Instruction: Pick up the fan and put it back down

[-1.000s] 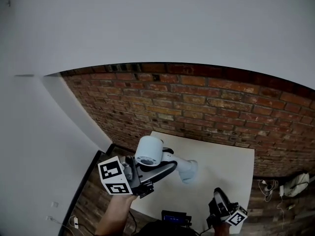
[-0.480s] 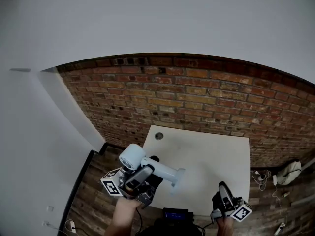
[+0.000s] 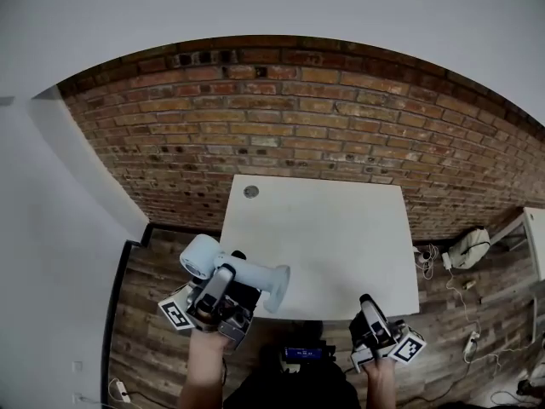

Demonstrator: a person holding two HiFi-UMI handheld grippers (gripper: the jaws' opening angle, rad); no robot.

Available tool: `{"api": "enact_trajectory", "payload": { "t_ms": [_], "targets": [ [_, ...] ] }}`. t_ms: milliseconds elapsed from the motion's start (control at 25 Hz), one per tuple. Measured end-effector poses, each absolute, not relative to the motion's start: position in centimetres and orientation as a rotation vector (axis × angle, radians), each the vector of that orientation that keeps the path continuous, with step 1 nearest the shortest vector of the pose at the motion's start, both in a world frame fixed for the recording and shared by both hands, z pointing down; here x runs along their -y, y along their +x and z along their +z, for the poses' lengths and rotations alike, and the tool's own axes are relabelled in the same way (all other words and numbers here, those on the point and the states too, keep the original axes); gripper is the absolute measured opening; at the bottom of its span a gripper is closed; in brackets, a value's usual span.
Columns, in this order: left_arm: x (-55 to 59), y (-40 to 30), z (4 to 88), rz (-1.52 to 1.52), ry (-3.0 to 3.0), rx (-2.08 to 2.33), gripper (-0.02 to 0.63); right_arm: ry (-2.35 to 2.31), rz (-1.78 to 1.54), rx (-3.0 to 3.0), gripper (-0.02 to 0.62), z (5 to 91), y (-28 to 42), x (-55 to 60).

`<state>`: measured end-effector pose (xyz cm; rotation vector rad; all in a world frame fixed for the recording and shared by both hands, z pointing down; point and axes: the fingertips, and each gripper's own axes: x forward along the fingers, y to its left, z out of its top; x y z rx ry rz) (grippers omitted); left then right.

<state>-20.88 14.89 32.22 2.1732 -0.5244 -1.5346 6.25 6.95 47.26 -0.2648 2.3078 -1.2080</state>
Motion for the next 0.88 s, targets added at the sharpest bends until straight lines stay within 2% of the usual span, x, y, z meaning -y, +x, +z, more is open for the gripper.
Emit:
{"api": "enact_trajectory", "payload": {
  "t_ms": [480,880],
  "targets": [
    [-7.0,-18.2,36.8,-1.087,2.256,0.928,0.164,-0.237,-1.214,-2.253,0.083,47.8,6.9,-1.1],
    [6.9,-14.7,44.3,-0.429,2.348,1.33,0.166,-0.167,-1.273,-2.187,0.083,49.4,8.9,10.3]
  ]
}}
